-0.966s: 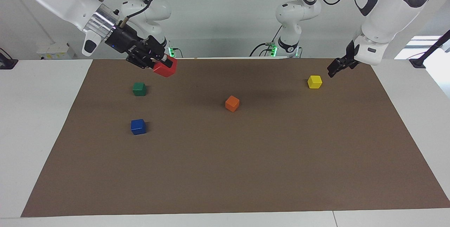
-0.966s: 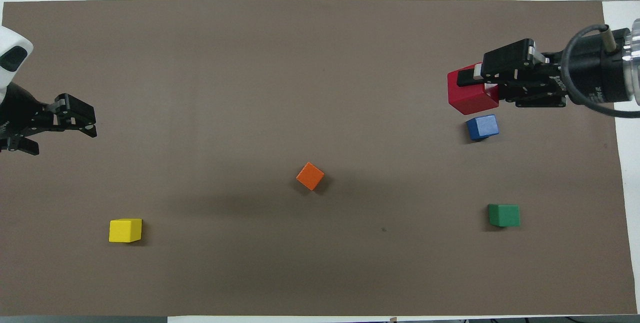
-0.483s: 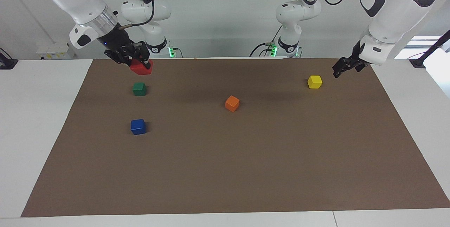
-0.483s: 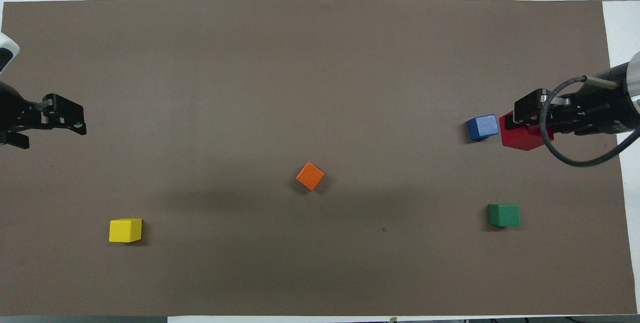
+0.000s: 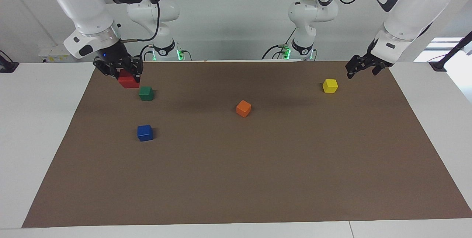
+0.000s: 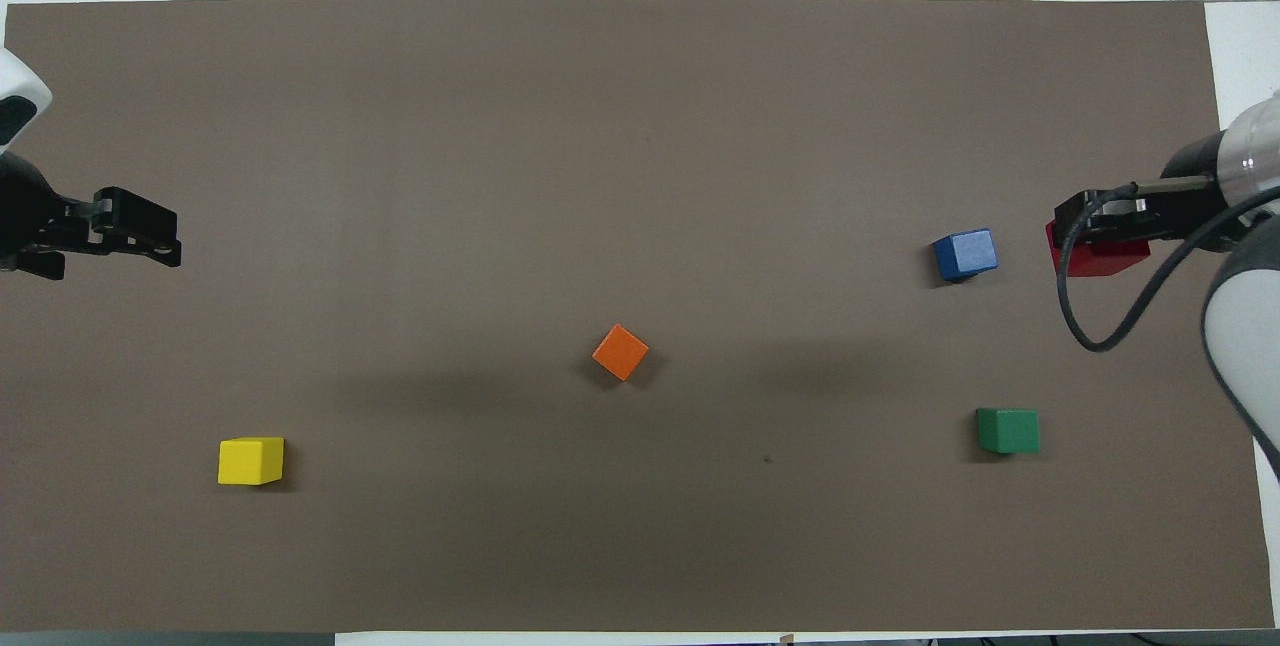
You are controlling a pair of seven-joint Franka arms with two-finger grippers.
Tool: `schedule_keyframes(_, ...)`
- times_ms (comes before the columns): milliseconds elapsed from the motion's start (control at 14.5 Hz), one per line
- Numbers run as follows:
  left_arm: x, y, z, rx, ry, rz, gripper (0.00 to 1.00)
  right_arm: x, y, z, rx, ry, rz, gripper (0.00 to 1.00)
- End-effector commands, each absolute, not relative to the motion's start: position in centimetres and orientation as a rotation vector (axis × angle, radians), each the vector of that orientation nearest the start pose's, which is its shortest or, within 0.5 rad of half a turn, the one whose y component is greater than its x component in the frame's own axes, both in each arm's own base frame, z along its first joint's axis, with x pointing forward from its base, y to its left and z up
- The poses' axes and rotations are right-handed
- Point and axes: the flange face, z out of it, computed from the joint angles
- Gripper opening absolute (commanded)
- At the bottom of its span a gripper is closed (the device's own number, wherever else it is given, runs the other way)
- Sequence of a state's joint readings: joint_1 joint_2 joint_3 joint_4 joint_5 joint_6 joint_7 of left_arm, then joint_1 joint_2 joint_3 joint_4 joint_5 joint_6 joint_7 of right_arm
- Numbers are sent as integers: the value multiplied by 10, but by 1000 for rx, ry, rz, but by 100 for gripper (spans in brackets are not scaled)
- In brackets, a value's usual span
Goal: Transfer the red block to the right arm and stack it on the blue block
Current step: 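Move the red block with the right gripper over the blue block, then lower the red block onto the blue block with the right gripper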
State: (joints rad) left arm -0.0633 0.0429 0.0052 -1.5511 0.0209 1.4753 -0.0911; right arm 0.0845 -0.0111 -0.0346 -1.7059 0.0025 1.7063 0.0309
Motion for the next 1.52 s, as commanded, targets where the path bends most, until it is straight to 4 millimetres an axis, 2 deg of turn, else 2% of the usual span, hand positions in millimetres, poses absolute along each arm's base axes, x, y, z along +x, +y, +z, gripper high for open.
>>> schedule_keyframes(0, 557, -26, 604, -3132, -10, 180, 100, 562, 17, 516, -3157, -88, -89, 0)
schedule_keyframes(207, 543, -29, 597, -3130, -9, 245, 100, 560, 25, 469, -3149, -102, -189, 0)
schedule_keyframes(276, 540, -28, 600, -3131, -2, 243, 100, 559, 25, 463, -3148, -105, -203, 0)
schedule_keyframes(483, 532, -23, 610, -3137, -11, 220, 100, 556, 24, 451, -3147, -130, -210, 0)
schedule_keyframes(621, 526, -21, 615, -3137, -16, 227, 100, 555, 18, 440, -3146, -206, -241, 0)
schedule_keyframes(966, 532, -21, 620, -3143, -11, 146, 100, 563, 15, 414, -3140, -312, -316, 0)
schedule_keyframes(1241, 538, -18, 620, -3147, -19, 78, 100, 566, 4, 400, -3145, -285, -303, 0)
schedule_keyframes(1310, 538, -19, 620, -3147, -14, 78, 100, 567, -3, 395, -3149, -249, -294, 0)
schedule_keyframes(1448, 539, -25, 622, -3142, 5, 73, 100, 570, -4, 386, -3144, -205, -299, 0)
